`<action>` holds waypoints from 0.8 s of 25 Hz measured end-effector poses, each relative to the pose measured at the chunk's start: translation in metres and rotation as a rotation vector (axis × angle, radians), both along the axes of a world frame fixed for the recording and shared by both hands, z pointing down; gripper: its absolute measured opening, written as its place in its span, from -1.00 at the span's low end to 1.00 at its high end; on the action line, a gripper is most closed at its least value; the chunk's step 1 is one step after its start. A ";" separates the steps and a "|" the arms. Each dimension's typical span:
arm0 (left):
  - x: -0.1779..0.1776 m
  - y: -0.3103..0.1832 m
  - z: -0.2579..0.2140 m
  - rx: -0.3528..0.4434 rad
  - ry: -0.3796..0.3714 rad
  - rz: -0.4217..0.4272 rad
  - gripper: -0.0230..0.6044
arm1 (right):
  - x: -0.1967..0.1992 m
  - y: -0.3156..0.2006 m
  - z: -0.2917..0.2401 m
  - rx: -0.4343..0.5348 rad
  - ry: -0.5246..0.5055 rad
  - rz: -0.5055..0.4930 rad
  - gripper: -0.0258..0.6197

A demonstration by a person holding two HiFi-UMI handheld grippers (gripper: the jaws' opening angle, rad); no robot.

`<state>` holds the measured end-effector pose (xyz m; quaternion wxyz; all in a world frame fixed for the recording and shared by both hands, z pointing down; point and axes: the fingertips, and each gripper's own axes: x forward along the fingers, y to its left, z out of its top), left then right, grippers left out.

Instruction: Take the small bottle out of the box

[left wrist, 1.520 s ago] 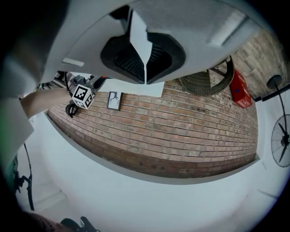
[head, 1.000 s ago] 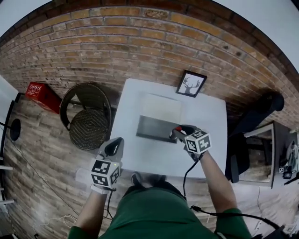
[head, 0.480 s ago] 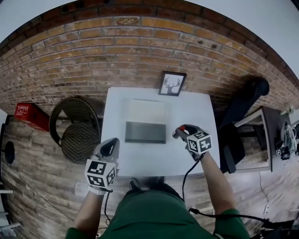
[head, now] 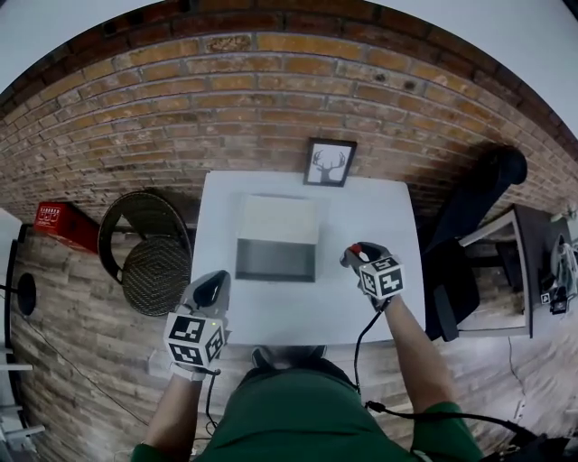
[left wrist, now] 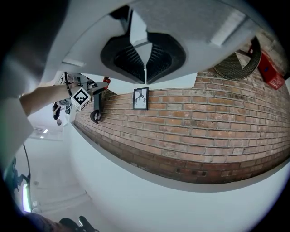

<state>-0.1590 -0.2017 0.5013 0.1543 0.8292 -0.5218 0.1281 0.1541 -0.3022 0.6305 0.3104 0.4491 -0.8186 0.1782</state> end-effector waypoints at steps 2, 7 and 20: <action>0.002 0.000 0.000 -0.004 -0.009 -0.017 -0.88 | 0.008 -0.008 0.005 0.000 0.004 0.010 -0.47; 0.005 0.003 0.003 -0.020 -0.020 -0.071 -0.88 | 0.031 -0.028 0.013 0.022 0.014 0.030 -0.47; 0.026 0.010 0.006 -0.049 -0.061 -0.165 -0.88 | 0.117 -0.103 0.025 0.085 0.044 0.149 -0.47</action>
